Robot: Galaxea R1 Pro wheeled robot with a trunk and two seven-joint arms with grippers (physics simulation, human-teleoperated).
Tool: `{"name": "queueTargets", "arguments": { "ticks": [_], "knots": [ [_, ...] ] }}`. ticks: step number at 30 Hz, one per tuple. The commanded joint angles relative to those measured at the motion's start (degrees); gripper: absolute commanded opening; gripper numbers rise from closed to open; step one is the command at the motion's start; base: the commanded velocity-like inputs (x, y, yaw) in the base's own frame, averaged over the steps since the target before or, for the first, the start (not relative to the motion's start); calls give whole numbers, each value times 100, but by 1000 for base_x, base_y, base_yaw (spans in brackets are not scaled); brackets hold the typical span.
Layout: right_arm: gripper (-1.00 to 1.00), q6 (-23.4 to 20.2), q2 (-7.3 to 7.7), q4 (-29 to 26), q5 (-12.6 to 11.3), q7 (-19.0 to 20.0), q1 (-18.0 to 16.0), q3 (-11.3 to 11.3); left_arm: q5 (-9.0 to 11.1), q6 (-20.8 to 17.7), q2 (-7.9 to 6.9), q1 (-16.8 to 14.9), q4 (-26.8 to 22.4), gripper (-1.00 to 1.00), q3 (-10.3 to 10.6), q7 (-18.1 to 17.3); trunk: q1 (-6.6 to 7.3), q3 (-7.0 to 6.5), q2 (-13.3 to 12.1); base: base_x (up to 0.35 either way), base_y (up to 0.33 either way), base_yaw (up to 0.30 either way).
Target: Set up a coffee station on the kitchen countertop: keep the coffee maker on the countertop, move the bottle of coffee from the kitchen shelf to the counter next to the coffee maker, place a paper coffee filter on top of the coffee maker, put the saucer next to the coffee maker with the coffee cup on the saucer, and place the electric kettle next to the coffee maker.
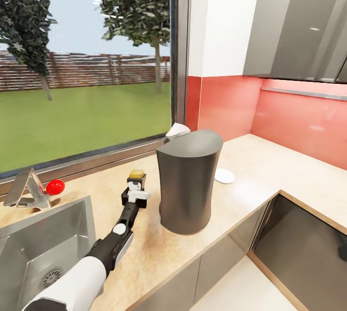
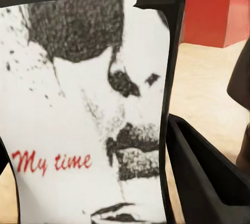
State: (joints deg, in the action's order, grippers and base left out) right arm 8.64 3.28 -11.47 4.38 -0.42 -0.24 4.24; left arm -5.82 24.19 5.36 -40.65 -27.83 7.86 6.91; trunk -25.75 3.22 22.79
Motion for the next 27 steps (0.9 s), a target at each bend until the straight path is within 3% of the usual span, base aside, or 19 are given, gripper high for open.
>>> {"name": "queueTargets", "arguments": {
  "ticks": [1,18,19,27],
  "knots": [
    [100,17,-1,0,46,-2,-3,44,-64,35,12,-8,37,-100,13,60,-3,12,12,0,0,0],
    [100,18,2,4,56,-2,-3,33,-73,100,123,-11,357,-100,21,48,-3,12,12,0,0,0],
    [100,17,3,4,55,-2,-3,33,-74,101,129,-11,357,100,21,48,-3,12,12,0,0,0],
    [100,16,6,5,55,-2,-3,40,-69,107,141,-10,357,100,14,56,-3,12,12,0,0,0]
  ]
}}
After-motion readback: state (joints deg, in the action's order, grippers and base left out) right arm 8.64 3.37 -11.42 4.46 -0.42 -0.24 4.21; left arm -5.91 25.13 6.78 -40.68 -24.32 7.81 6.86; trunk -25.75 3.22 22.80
